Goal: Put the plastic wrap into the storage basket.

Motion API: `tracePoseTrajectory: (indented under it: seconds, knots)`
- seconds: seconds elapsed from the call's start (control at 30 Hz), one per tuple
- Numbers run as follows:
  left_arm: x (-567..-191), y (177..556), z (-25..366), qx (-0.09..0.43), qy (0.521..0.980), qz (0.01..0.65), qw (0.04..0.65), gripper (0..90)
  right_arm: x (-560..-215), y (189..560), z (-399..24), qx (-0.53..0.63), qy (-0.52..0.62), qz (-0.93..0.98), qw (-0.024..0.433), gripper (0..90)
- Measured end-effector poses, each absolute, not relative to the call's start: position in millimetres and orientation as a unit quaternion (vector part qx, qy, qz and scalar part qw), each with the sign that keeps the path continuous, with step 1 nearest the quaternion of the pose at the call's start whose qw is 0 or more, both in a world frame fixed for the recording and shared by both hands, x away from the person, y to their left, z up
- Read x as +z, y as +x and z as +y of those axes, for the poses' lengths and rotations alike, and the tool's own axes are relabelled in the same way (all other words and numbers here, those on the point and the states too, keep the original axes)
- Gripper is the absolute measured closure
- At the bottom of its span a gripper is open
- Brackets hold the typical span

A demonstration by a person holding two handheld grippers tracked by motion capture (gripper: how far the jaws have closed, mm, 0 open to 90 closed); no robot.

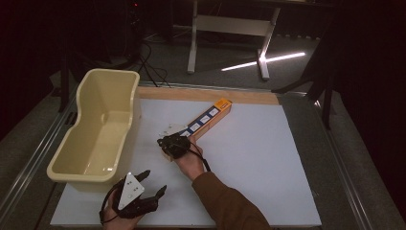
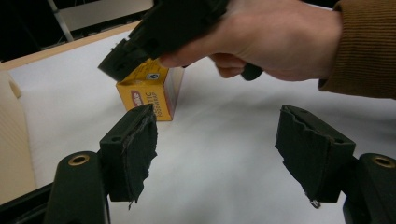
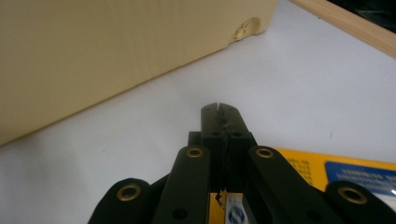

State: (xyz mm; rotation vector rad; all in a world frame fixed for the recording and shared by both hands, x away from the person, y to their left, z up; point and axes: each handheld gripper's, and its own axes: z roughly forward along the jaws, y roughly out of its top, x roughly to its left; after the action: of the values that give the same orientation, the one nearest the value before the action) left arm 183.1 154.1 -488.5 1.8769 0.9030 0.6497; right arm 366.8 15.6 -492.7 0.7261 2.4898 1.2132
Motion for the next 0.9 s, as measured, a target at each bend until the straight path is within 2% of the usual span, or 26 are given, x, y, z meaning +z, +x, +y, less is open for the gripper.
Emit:
tracePoseTrajectory:
  seconds: [0.47, 0.9]
  knots:
    - [-488, 182, 155, 0.265, 0.762, 0.366, 0.464, 30.1, -496, 374, 38, 0.357, 0.253, 0.886, 0.155, 90.0]
    - [-488, 180, 156, 0.266, 0.761, 0.369, 0.463, 30.9, -486, 357, 13, 0.308, 0.231, 0.915, 0.121, 90.0]
